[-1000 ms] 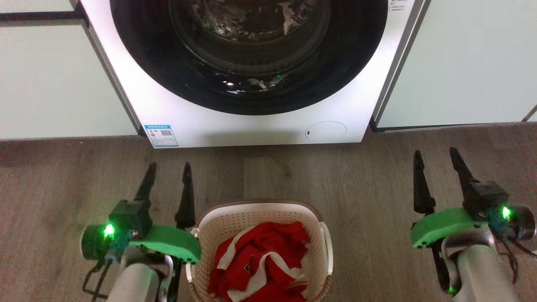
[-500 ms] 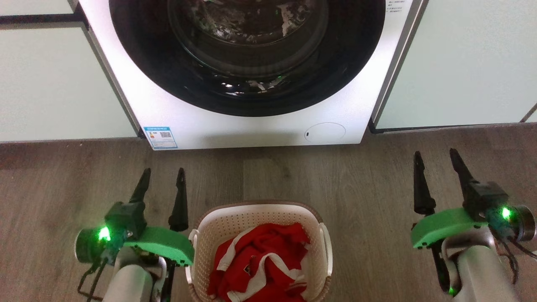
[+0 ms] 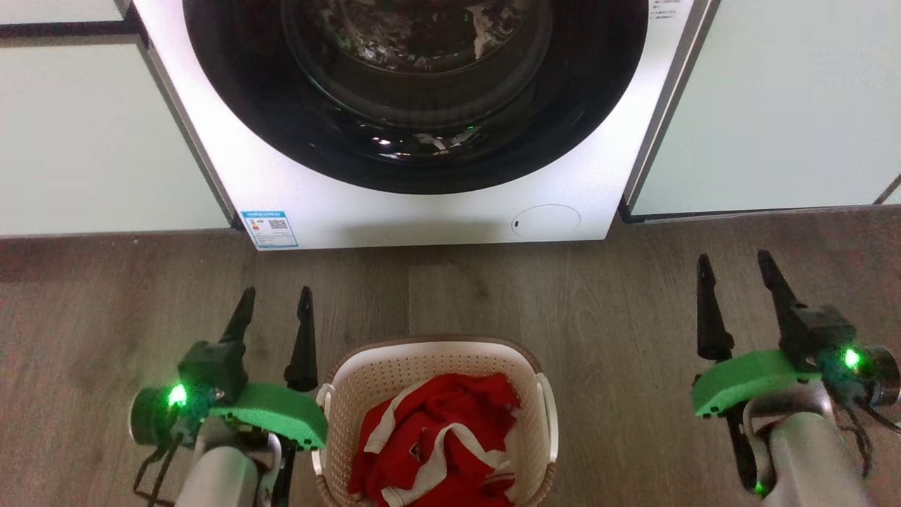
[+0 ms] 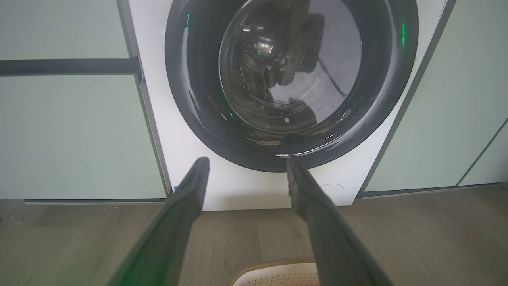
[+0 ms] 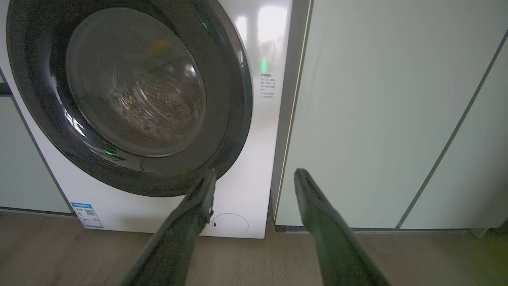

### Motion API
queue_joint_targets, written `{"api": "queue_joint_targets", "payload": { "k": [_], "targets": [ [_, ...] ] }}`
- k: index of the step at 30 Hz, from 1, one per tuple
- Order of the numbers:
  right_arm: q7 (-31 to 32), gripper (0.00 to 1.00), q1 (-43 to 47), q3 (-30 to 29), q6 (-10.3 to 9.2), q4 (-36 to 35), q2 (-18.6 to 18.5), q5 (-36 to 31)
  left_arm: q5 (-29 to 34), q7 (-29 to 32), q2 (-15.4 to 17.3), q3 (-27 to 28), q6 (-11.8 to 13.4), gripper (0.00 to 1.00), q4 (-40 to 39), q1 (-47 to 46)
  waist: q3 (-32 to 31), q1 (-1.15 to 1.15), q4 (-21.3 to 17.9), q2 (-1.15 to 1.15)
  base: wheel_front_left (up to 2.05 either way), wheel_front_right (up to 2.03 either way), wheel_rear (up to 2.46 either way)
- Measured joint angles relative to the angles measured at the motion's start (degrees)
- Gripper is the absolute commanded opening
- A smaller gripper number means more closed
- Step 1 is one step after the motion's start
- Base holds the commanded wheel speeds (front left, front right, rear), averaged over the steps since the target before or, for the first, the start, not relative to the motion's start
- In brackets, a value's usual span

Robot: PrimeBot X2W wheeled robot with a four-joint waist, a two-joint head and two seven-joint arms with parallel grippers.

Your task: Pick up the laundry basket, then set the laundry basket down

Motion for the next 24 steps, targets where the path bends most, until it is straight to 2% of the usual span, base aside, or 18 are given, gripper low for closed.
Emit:
{"api": "queue_joint_targets", "payload": {
  "k": [15,24],
  "targets": [
    [0.0,1.00,-0.1,-0.2,0.00,0.6,0.0,-1.3,-0.9,0.0,0.0,-1.3,0.1,1.00,3.1,-0.3,2.9,0.00,0.3,0.00,0.00,0.00,0.00],
    [0.3,1.00,-4.3,0.1,0.00,6.6,0.0,-3.1,-0.7,0.0,-0.2,-3.1,0.0,1.00,11.9,-6.7,10.3,0.00,1.0,0.00,0.00,0.00,0.00]
  ]
}}
